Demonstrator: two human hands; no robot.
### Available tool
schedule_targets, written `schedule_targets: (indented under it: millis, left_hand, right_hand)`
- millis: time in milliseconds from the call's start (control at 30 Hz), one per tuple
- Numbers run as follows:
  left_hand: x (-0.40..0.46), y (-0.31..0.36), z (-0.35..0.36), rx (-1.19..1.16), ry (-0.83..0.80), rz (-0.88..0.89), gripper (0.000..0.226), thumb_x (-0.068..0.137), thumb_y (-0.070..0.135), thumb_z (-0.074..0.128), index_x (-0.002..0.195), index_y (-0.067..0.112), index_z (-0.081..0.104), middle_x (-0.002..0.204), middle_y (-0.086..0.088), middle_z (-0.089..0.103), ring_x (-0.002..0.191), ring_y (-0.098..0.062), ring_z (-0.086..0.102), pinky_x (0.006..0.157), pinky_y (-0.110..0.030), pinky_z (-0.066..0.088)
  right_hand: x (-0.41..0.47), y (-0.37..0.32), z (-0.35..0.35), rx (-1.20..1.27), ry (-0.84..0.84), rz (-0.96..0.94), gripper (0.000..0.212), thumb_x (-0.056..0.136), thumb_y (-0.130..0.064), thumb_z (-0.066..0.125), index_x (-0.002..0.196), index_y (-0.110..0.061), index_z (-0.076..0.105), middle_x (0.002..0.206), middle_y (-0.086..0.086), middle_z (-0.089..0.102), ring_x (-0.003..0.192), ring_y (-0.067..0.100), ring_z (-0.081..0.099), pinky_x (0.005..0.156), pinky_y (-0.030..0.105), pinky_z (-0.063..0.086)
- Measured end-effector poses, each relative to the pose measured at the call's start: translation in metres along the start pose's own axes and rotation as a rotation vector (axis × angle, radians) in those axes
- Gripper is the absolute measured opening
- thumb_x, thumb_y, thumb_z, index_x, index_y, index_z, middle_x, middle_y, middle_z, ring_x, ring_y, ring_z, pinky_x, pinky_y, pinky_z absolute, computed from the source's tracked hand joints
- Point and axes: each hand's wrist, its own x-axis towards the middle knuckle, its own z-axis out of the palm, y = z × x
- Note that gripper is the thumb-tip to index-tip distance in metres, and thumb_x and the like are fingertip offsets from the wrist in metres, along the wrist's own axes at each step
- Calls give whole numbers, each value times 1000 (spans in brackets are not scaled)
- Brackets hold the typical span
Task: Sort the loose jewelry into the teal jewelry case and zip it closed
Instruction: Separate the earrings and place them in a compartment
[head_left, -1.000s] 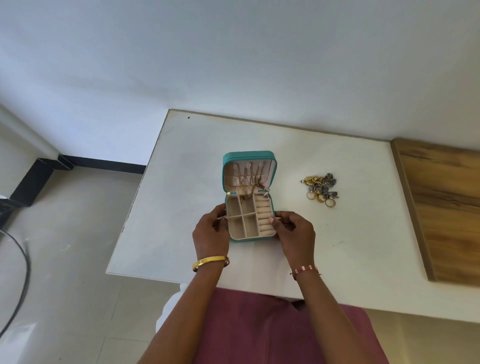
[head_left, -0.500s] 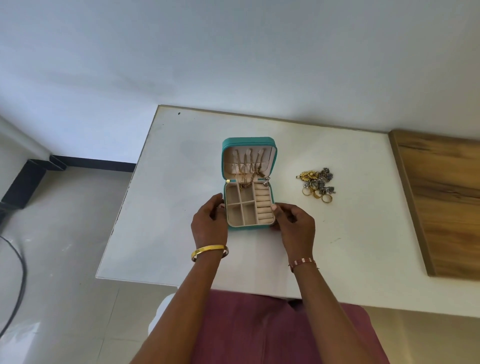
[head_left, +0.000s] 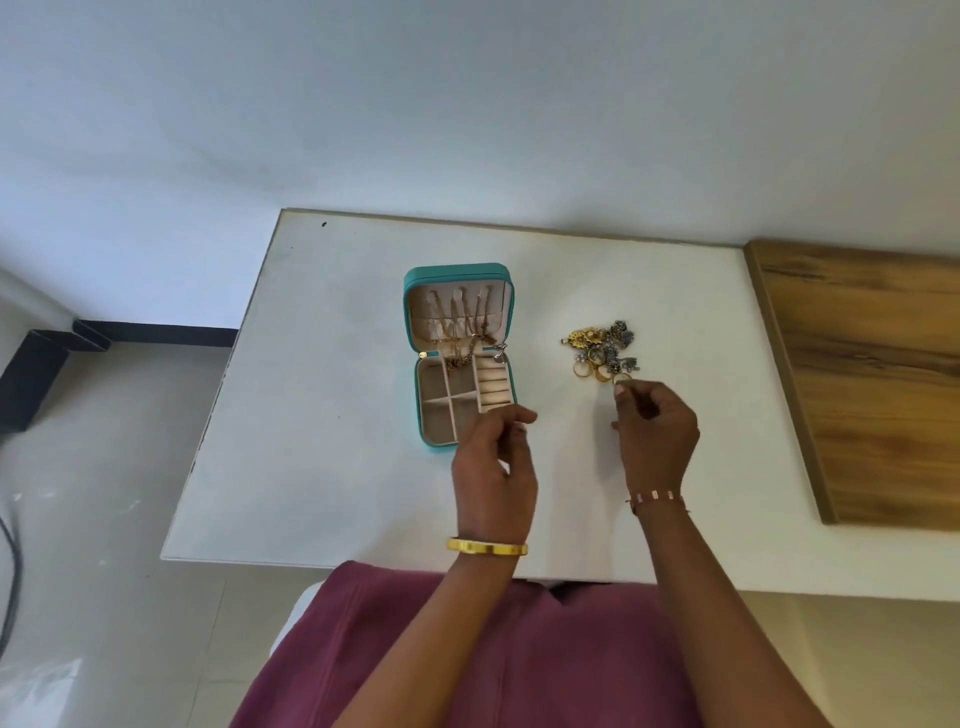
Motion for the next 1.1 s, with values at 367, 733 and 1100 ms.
schedule_targets:
  millis: [367,733,1100]
  left_hand:
    - [12,-4,42,48,-206,-144,20,89,2,49,97,10,65,96,-3,66,80,-3,56,66,-1,42]
    - [-12,-13,32,71,-243,-227,30,88,0,49,112,13,61,109,0,65,93,-3,56,77,6,36]
    - [-14,-19,26,-29,-240,-358,28,90,1,46,111,11,61,95,2,64,81,6,59,75,1,44]
  right_hand:
    - [40,4,15,-427,-183,-255,33,86,-13,61,118,-11,61,103,18,50,98,29,50,81,27,38]
    - [-21,17,4,-348,-246,-316,16,81,-7,65,97,-5,69,93,15,54,85,28,56,75,27,43]
    - [0,10,-7,-257,-197,-147,35,84,-7,63,118,-12,60,94,8,48,74,16,49,71,16,38]
